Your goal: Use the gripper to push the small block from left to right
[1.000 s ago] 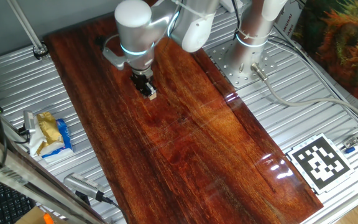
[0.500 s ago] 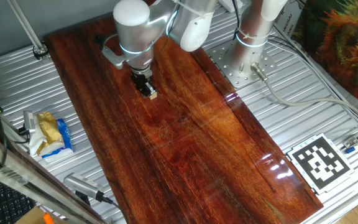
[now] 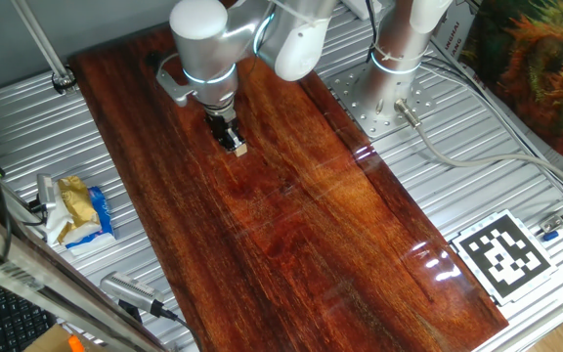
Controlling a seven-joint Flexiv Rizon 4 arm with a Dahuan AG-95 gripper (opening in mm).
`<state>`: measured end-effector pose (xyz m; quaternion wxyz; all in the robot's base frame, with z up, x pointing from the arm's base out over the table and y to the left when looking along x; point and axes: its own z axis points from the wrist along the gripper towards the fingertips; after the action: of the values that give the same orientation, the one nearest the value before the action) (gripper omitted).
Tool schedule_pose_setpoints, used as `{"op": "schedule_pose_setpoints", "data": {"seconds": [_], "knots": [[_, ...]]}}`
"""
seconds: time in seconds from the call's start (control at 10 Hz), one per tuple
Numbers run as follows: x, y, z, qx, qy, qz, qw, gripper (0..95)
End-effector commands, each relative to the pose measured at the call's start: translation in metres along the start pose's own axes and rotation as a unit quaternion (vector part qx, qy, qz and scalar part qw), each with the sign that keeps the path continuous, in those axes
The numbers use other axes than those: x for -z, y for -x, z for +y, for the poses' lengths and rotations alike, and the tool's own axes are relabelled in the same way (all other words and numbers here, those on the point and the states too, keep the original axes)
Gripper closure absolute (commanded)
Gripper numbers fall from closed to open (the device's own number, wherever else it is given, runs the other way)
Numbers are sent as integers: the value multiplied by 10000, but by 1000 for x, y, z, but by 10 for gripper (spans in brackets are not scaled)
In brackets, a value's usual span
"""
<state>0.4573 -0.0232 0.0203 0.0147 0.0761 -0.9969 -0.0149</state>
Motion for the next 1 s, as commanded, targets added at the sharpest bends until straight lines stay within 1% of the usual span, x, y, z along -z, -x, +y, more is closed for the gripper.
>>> {"op": "schedule_pose_setpoints", "data": {"seconds": [0.1, 0.3, 0.4, 1.0], "knots": [[0, -1, 0, -99, 40, -4, 9999, 950], [-2, -7, 3, -204, 115, 2, 9997, 950], [-4, -10, 5, -210, 119, -4, 9997, 950], [-7, -23, 10, -121, 54, 37, 9999, 950]]}}
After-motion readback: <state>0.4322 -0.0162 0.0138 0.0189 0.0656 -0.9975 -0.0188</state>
